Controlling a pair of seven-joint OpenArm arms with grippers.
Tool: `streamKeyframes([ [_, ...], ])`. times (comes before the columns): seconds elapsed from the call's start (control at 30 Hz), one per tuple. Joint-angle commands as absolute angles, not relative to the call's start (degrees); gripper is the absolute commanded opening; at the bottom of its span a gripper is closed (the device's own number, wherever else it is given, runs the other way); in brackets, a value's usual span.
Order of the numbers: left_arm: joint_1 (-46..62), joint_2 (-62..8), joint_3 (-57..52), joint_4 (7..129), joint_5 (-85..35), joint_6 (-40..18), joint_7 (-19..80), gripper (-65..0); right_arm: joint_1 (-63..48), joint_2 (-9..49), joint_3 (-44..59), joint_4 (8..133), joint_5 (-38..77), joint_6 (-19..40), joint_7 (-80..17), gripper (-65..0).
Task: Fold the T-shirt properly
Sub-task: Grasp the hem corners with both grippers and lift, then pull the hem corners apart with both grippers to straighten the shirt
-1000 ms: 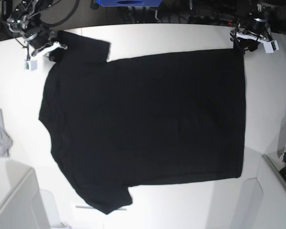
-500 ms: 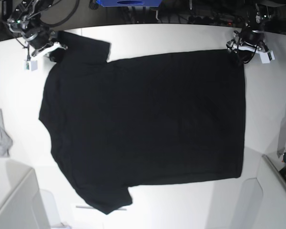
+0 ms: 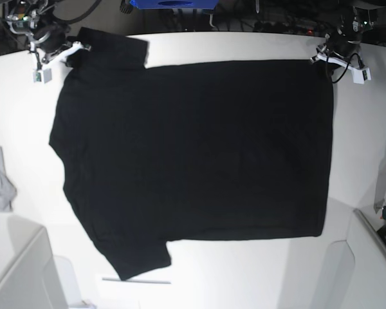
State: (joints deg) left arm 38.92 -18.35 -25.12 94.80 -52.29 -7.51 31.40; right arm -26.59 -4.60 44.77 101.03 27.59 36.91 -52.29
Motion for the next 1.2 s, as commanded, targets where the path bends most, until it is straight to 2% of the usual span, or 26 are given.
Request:
streamKeyframes([
  [0.0,40.13,-19.21,-26.86,95.78,-51.74,-6.99,31.52,-65.0,-27.38,-4.79,44.97,102.81,28.44,36.97,-51.38,-65.0],
  [0.13,42.86,-19.65,-31.52,99.03,-51.65,-6.99,31.78,-65.0,-29.58,-6.46,44.97,106.68,28.44,36.97,-51.3,-65.0],
  [0.37,43.03,-20.0,-34.68,104.66,-51.65,-7.08,39.52,-65.0,-33.1,-7.6,44.88,112.75,28.88,36.97,-51.82,-65.0],
  [0.6,42.15,-19.91,-33.54,105.01,-52.09,-7.08,39.69,-65.0,-35.38,-6.46,44.7,113.63,41.54,36.88,-55.87,-65.0],
  [0.87,42.51,-20.18,-33.8,104.92,-65.19,-6.99,39.78,-65.0,-25.27,-5.41,45.32,113.63,42.68,35.82,-66.15,-65.0],
  [1.03,41.98,-20.35,-33.8,104.92,-70.37,-6.73,39.78,-65.0,-19.47,-5.14,44.97,113.63,42.68,30.73,-68.53,-65.0],
  [1.17,41.89,-20.35,-34.15,104.66,-72.13,-6.73,39.78,-65.0,-15.25,-2.77,44.79,113.36,42.77,27.56,-69.67,-65.0],
])
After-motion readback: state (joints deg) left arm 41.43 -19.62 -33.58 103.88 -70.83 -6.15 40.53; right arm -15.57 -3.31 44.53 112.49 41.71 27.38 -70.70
